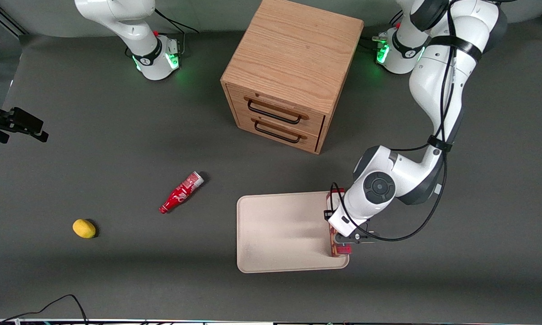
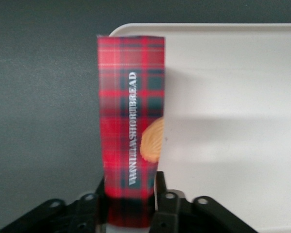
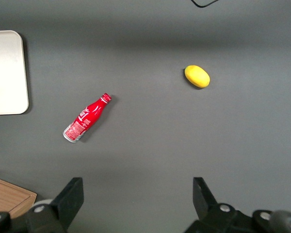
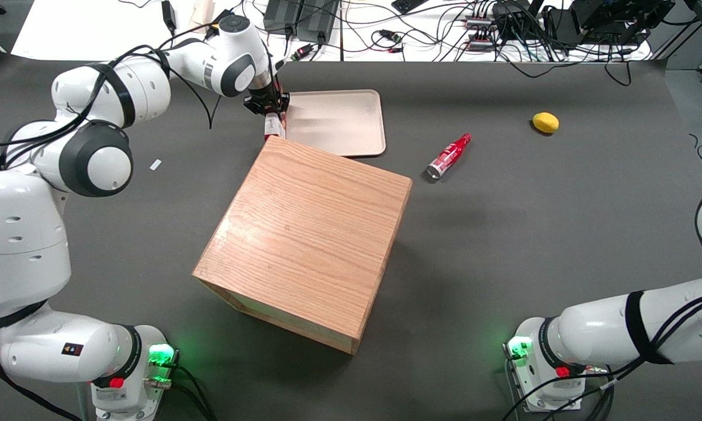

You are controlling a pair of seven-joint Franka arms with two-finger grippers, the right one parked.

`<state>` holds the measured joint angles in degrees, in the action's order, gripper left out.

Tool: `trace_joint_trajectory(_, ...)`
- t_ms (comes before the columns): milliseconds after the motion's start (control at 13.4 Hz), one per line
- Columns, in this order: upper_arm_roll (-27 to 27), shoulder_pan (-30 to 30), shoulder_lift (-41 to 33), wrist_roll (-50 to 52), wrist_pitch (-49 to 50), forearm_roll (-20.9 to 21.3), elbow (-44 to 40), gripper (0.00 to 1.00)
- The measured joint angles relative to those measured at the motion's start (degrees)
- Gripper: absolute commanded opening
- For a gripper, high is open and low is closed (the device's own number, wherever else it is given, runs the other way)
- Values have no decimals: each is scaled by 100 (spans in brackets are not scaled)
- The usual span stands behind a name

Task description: Place red cookie box on tray

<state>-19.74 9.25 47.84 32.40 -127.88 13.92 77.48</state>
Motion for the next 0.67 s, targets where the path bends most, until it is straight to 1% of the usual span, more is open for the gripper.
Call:
trace_joint_trajectory(224,3,-36,-45,37,-12,-1,-65,100)
trace_joint_trajectory(374,3,-96,-201,47,149,-5,-155,100)
trace_joint_trajectory(523,3,-214,-540,50,657,-29,-242,100)
trace_joint_trajectory(673,7,-427,-1033,49,1399,-78,-297,100)
